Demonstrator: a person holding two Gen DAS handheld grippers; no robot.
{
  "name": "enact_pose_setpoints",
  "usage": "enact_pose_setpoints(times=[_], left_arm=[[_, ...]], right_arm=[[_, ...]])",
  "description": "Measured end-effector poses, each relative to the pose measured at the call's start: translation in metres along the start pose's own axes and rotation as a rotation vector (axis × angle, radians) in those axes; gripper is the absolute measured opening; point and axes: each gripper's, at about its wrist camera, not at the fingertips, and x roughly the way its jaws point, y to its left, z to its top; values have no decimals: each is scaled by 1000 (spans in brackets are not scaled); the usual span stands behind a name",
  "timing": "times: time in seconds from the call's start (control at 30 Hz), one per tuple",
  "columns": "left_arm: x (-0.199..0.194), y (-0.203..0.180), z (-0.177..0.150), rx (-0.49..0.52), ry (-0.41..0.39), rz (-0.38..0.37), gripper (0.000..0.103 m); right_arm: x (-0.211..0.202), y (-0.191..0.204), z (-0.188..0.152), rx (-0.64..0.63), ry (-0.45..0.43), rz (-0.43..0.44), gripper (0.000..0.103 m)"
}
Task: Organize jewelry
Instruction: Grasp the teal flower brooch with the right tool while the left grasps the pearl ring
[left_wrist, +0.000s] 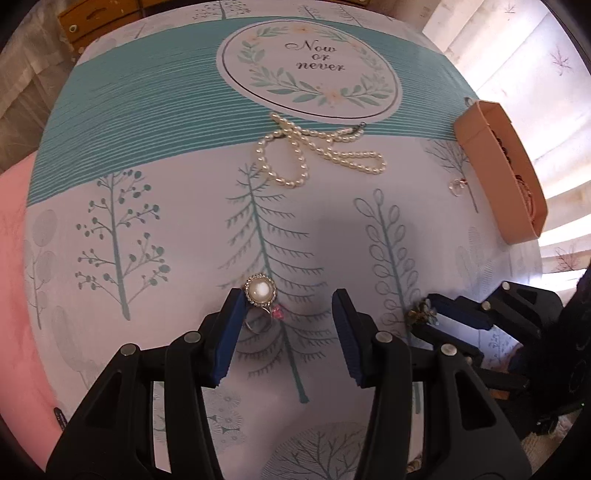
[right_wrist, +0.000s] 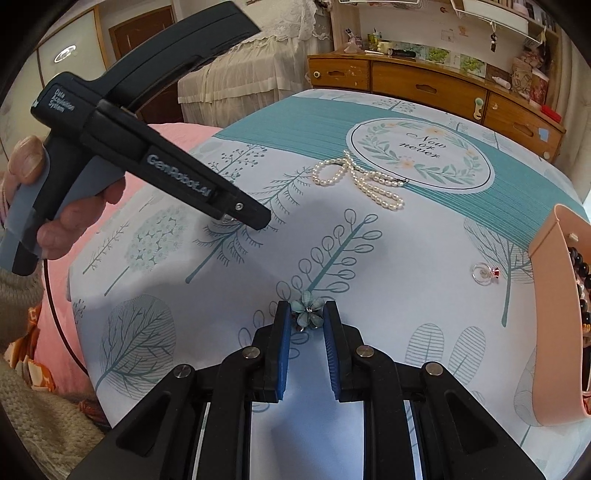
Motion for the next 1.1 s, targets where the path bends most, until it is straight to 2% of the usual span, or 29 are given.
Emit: enact_pose_setpoints(times=[0.07, 0.33, 0.47, 0.57, 0.63, 0.7, 0.9, 1.07, 1.1], left_arm=[[0, -6, -3, 19, -6, -29, 45], [-1, -15, -5, 43, -58, -6, 45], [-1, -19, -6, 78, -70, 35, 40], [1, -23, -6, 110, -82, 79, 33], [-2, -21, -9, 114, -89, 102, 21], [-2, -17, -8, 97, -92, 86, 11], [-5, -13, -12, 82, -118, 63, 9], [-7, -18, -15, 88, -158, 73, 7], [-9, -20, -15, 92, -166, 74, 0]], right_arm=[[-1, -2, -1, 9, -3, 4, 17], [-2, -2, -2, 18, -5, 2, 17], [-4, -5, -3, 38, -9, 3, 17], [-5, -8, -3, 51, -13, 8, 17], [-5, -8, -3, 52, -14, 8, 17], [-5, -8, -3, 53, -15, 10, 17], [-5, -10, -4, 66, -19, 12, 17], [-6, -11, -5, 77, -21, 6, 17], [-6, -11, -5, 79, -21, 6, 17]])
